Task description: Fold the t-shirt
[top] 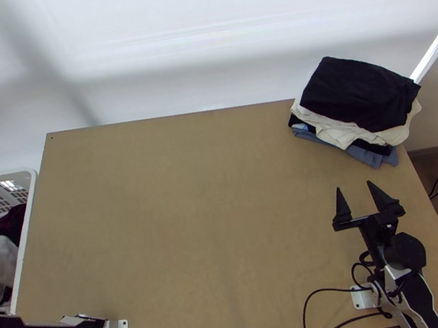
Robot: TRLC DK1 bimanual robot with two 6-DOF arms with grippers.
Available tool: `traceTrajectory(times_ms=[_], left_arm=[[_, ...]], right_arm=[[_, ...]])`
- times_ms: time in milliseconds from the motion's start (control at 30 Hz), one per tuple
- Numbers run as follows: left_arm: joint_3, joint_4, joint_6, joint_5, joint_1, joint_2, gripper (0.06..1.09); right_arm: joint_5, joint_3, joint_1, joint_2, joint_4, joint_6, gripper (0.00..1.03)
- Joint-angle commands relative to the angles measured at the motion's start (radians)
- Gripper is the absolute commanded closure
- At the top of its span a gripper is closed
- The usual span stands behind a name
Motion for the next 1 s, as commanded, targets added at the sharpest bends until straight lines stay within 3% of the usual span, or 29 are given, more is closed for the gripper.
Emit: traceTrajectory(times_ms=[0, 233, 467, 967], left_arm=[[0.023, 0.094, -0.092, 0.016, 0.005, -0.075, 1.05], [0.023, 0.220, -0.193, 0.021, -0.021, -0.178, 1.05], [0.006, 0.249, -0.207, 0.023, -0.148, -0.276, 1.05], [-0.010, 0.212, -0.282, 0.024, -0.631, -0.399, 1.05]], right_arm=[[0.008, -0.020, -0.001, -0.004, 0.017, -0.012, 0.04], [0.008, -0.020, -0.001, -0.004, 0.017, -0.010, 0.04], [0.008, -0.022, -0.001, -0.004, 0.017, -0.010, 0.04], [0.008, -0.020, -0.001, -0.004, 0.017, -0.010, 0.04]])
